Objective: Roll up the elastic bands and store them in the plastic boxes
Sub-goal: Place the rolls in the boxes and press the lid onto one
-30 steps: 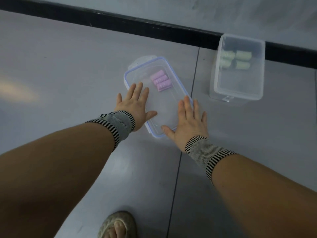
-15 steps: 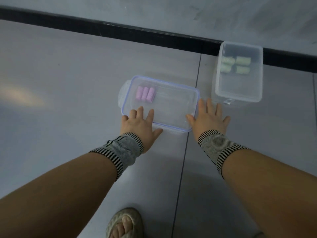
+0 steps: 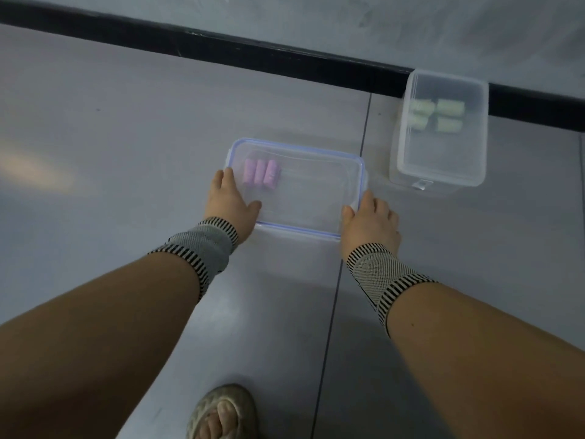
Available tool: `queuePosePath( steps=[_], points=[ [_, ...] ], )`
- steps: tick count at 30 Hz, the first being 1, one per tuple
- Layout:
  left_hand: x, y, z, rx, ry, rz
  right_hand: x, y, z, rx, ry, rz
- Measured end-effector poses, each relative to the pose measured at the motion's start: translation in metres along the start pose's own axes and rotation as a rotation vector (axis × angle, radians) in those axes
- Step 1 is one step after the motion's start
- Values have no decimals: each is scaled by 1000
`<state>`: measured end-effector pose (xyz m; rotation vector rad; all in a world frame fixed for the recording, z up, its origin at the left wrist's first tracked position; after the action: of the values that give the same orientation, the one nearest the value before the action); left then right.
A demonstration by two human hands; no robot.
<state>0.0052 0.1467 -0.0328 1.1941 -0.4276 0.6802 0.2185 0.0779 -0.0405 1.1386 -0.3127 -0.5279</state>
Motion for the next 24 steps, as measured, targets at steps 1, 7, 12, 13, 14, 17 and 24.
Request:
queuePosePath(
  steps=[1, 7, 12, 13, 14, 17, 24],
  points=[
    [0, 0, -2, 1, 0, 23, 0, 0, -1, 1, 1, -1],
    [-3, 6, -14, -73, 76, -85, 0, -3, -2, 27, -10, -20],
    [11, -17, 28, -49, -240, -433, 3, -2, 1, 46, 41, -8],
    [16, -24, 36, -60, -307, -420, 4, -2, 0, 60, 61, -16],
    [21, -31, 41, -86, -353, -411, 5, -2, 0, 73, 80, -36],
    [30, -47, 45, -199, -372, -413, 12, -6, -1, 90, 157, -112],
    [27, -53, 38, -263, -286, -359, 19, -15, -6, 6, 258, -371]
  ],
)
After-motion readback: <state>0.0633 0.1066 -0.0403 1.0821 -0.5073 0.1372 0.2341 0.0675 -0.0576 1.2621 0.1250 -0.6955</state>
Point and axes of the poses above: each hand's wrist, its own z-axis away from the middle knuckle, its own y-axis out of the back of the hand, x = y × z, the point moved 2 cm from there along -z, towards the middle knuckle, and after that the axes turned 12 degrees about z, right-handed, at the moved point
